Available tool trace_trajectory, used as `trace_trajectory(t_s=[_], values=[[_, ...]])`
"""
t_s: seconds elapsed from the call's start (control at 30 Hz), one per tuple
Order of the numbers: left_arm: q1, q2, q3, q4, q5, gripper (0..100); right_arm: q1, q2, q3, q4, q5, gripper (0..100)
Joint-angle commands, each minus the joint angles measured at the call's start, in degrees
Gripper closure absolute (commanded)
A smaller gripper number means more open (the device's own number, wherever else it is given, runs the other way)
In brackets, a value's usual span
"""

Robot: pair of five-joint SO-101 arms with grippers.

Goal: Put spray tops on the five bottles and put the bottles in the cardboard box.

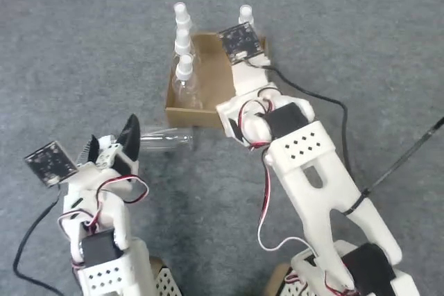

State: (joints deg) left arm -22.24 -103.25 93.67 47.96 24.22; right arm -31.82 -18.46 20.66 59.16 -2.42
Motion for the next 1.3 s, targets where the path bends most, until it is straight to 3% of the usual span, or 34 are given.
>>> trace_trajectory(t_s=[0.0, 0.5, 0.7, 0.9, 1.27], values=[[-3.0, -1.5, -2.1, -2.7, -0.1, 68, -2.3, -3.6, -1.0, 1.3, 1.8, 68.4], [-6.9, -1.5, -2.1, -3.2, -0.2, 68, -16.1, -2.9, -0.1, 4.9, 14.5, 68.2], [-6.9, -1.5, -2.1, -3.2, -0.2, 68, -20.2, -3.0, 5.5, -1.5, 19.3, 68.2], [-6.9, -1.5, -2.1, -3.2, -0.2, 68, -21.9, -2.9, 10.8, -8.4, 28.2, 68.4], [-6.7, -1.5, -2.1, -3.2, -0.2, 68, -21.9, 5.3, 8.0, -10.9, 35.8, 68.5]])
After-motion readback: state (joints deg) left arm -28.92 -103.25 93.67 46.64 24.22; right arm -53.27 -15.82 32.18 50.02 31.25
